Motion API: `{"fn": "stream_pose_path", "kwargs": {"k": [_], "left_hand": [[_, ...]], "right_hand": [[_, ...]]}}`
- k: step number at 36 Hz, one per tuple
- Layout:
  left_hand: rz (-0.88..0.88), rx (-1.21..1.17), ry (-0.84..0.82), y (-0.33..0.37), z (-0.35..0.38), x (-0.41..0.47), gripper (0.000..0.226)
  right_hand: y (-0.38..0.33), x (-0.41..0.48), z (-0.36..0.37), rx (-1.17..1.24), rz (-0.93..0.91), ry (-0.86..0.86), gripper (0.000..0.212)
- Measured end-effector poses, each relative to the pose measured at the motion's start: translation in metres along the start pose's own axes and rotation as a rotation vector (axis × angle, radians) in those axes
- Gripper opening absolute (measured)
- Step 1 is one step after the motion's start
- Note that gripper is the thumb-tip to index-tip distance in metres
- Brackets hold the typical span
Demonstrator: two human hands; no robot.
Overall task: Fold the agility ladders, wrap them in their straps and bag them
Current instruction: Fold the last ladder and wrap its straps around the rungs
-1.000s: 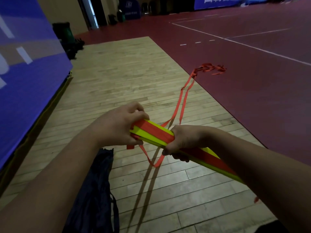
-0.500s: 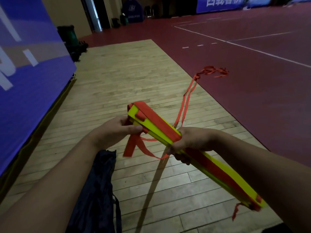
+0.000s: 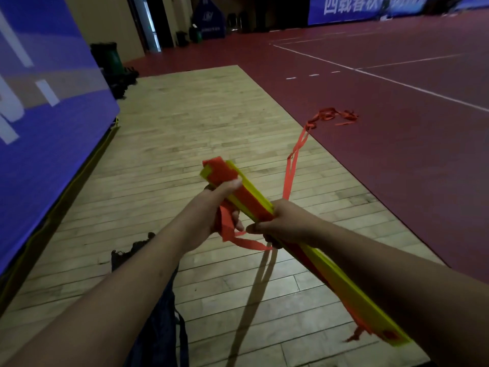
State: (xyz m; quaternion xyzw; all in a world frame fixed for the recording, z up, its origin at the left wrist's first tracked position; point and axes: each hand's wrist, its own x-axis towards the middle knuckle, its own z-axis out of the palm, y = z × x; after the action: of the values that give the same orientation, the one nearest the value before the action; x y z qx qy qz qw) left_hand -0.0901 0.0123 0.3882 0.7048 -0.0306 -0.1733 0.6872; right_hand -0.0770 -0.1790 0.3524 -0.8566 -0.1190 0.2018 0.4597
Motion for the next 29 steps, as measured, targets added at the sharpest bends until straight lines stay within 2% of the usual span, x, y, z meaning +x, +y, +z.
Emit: {"fn": "stream_pose_path", "kwargs": {"k": [2, 4, 6, 9, 14, 20, 22, 24, 29], "left_hand": [[-0.081, 0.020, 0.122, -0.001, 0.005, 0.001, 0.070], [-0.116, 0.048, 0.230, -0.003, 0.008, 0.003, 0.066], [-0.086, 0.035, 0.325, -0.007, 0.011, 0.005, 0.054], [0.021, 0.025, 0.442, -0.008, 0.012, 0.008, 0.042], [0.202, -0.006, 0.424, 0.002, 0.013, 0.008, 0.035], [0.124, -0.093, 0.391, 0.005, 0.015, 0.005, 0.042], [0.083, -0.044, 0.351, 0.006, 0.014, 0.005, 0.058], [0.075, 0.039, 0.328, 0.008, 0.015, 0.004, 0.060], [0.136, 0.094, 0.528, 0.009, 0.019, 0.004, 0.036]], "right_hand": [[0.000, 0.003, 0.011, -0.173, -0.031, 0.082, 0.028], [0.002, 0.006, 0.020, -0.362, -0.065, 0.143, 0.031], [0.002, 0.007, 0.025, -0.470, -0.092, 0.181, 0.031], [-0.001, 0.005, 0.024, -0.496, -0.145, 0.181, 0.029], [-0.014, -0.002, 0.010, -0.394, -0.227, 0.185, 0.036], [-0.020, -0.007, 0.017, -0.597, -0.271, 0.289, 0.030], [-0.020, -0.008, 0.020, -0.668, -0.293, 0.304, 0.031], [-0.019, -0.010, 0.021, -0.704, -0.299, 0.303, 0.030], [-0.017, -0.009, 0.024, -0.610, -0.297, 0.288, 0.039]]}}
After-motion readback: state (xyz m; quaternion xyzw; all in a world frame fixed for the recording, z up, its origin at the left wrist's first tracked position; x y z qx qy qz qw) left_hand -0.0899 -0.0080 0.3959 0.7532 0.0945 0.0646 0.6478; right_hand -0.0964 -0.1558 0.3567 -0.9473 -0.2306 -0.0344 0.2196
